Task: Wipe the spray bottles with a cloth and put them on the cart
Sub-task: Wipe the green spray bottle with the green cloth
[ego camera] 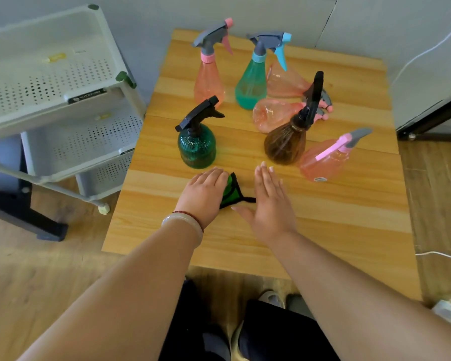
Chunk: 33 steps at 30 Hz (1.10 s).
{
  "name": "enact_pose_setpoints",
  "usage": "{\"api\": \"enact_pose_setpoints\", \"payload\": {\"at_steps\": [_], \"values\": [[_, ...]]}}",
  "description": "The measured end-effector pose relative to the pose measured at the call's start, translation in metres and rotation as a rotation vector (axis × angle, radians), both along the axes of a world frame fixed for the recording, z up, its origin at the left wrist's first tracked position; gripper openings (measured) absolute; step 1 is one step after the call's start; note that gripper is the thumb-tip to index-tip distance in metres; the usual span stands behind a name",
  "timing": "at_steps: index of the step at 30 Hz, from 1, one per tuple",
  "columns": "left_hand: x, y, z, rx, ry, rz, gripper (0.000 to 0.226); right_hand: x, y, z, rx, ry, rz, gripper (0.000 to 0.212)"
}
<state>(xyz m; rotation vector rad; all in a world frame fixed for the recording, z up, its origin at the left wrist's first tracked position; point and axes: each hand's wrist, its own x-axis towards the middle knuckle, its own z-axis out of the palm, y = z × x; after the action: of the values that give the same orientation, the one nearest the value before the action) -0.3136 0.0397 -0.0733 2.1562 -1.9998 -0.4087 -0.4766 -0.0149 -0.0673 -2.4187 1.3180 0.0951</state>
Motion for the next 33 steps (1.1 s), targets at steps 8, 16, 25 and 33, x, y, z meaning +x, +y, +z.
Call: {"api": "enact_pose_setpoints", "payload": {"at_steps": [8,16,25,33], "values": [[0.001,-0.019,-0.031,-0.069,-0.020,0.017,0.049,0.000,-0.016,-0.034,-0.067,-0.074,-0.004,0.098],[0.000,-0.034,-0.048,-0.125,0.012,-0.013,0.044,0.003,-0.024,-0.058,-0.167,-0.149,0.022,0.100],[-0.001,-0.032,-0.062,-0.220,-0.043,-0.079,0.042,0.000,-0.024,-0.071,-0.224,-0.207,0.052,0.101],[0.001,-0.029,-0.070,-0.309,-0.131,-0.179,0.039,0.000,-0.020,-0.079,-0.274,-0.210,0.088,0.095]]}}
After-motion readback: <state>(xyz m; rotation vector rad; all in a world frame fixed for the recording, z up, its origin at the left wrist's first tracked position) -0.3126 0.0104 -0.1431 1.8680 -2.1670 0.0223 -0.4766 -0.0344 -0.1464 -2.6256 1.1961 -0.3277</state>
